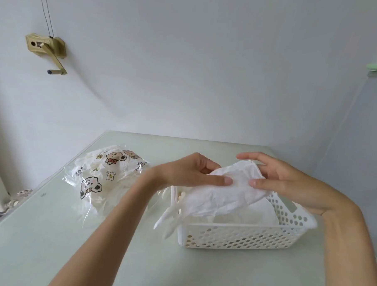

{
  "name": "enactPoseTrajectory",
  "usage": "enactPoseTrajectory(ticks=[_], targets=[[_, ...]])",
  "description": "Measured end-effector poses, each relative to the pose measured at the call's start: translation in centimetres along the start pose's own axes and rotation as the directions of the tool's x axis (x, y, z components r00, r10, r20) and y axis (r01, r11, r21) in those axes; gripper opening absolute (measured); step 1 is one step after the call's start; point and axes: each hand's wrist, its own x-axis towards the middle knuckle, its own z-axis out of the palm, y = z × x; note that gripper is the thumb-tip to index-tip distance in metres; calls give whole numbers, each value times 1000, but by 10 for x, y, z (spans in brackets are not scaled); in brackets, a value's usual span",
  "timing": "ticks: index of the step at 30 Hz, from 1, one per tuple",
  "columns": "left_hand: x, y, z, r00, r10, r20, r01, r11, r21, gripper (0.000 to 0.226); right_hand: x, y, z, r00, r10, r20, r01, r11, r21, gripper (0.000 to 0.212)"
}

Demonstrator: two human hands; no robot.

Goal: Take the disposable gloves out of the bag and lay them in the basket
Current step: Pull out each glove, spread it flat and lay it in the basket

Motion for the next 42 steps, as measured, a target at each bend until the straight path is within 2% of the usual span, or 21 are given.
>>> enactPoseTrajectory(ticks=[3,4,6,8,10,14,16,18,21,22,24,27,30,32,34,38,40,42], targets=[[3,-2,8,977,25,-210,-18,999,36,26,3,-3,6,997,21,71,-18,999,-40,37],[4,-4,11,959,47,-281,-30,998,62,25,6,-3,10,999,16,51,-13,998,-55,39],[4,-9,14,902,79,-424,-10,986,164,26,16,-3,19,995,-6,-99,1,998,-56,39],[4,-15,12,836,100,-539,36,971,236,30,25,-2,24,950,-31,-311,31,1000,-6,28],[2,-15,8,825,102,-555,12,980,198,36,30,-2,25,892,-84,-445,103,994,18,19],[-10,-8,3,901,68,-428,-140,980,-139,28,29,-2,22,840,-165,-518,215,976,38,12],[-15,-9,0,886,54,-460,-166,964,-207,21,27,-3,20,838,-153,-523,236,967,96,12],[-15,-10,-1,839,58,-540,-201,957,-208,19,25,-6,20,855,-137,-500,269,942,203,12],[-10,-9,-1,728,116,-675,-220,973,-71,19,25,-13,25,906,-130,-402,289,885,365,13],[-9,-8,-1,698,148,-700,-217,976,-10,18,26,-16,28,922,-128,-366,270,890,368,11],[-13,-8,-4,649,203,-734,-212,974,83,16,30,-25,35,934,-120,-336,217,939,267,5],[-31,-10,-22,596,250,-763,-131,968,215,17,39,-40,42,921,-137,-365,203,968,149,1],[-54,-6,-45,571,271,-775,-51,954,296,23,45,-60,53,921,-185,-342,252,954,162,4],[-67,6,-57,555,287,-781,-10,941,339,18,48,-75,65,929,-227,-293,286,942,175,2],[-76,19,-65,545,282,-790,29,935,354,11,51,-87,75,933,-263,-245,308,936,171,2],[-73,31,-67,554,249,-795,131,916,379,21,52,-80,75,937,-247,-249,301,931,208,8],[-50,20,-59,621,206,-756,237,870,431,14,47,-59,66,949,-169,-267,229,950,214,10],[-18,1,-43,718,143,-681,296,823,485,15,43,-27,53,953,-43,-301,91,985,147,9]])
